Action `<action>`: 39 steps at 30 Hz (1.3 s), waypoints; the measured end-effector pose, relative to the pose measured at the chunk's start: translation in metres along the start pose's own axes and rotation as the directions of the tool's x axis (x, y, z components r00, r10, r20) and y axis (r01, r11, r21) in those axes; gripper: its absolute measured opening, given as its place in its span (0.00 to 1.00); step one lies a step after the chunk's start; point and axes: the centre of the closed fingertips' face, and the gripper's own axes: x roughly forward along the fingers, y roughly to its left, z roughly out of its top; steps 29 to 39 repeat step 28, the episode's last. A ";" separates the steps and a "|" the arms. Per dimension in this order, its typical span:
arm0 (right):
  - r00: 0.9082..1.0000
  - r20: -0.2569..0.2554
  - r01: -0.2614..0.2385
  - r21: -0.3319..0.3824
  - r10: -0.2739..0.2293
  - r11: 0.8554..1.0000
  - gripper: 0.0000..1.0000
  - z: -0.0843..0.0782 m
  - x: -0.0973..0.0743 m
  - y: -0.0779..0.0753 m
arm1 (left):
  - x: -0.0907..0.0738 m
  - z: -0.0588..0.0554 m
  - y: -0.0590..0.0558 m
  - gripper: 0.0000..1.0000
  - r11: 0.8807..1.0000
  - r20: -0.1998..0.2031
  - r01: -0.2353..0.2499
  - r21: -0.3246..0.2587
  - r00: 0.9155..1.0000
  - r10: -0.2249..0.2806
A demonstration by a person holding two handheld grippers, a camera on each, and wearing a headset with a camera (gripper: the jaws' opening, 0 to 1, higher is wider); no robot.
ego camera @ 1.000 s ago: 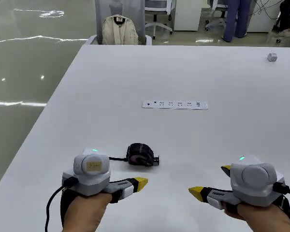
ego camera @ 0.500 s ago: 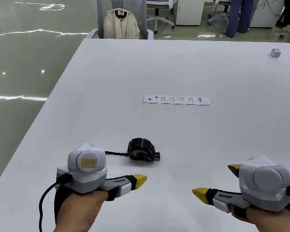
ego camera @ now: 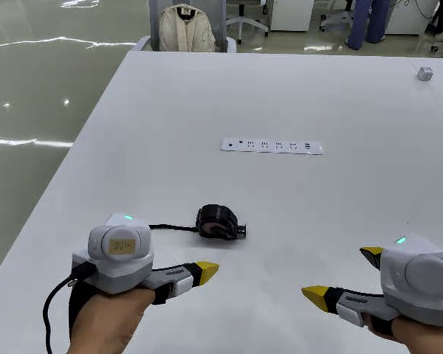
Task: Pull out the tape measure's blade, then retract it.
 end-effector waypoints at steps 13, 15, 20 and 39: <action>1.000 -0.013 0.027 0.010 -0.027 1.000 0.78 -0.008 -0.017 -0.009 | -0.019 -0.007 0.005 1.00 1.000 -0.004 -0.005 -0.005 1.000 0.005; 0.999 -0.013 0.030 0.012 -0.030 0.999 0.79 -0.008 -0.019 -0.010 | -0.021 -0.008 0.005 1.00 1.000 -0.006 -0.003 -0.008 1.000 0.003; 0.999 -0.010 0.036 0.020 -0.036 0.999 0.79 -0.007 -0.025 -0.011 | -0.025 -0.010 0.008 1.00 1.000 -0.012 -0.006 -0.006 1.000 0.006; 0.999 -0.018 0.034 0.017 -0.033 0.999 0.79 -0.008 -0.028 -0.010 | -0.033 -0.009 0.011 1.00 1.000 -0.014 0.000 0.003 1.000 0.000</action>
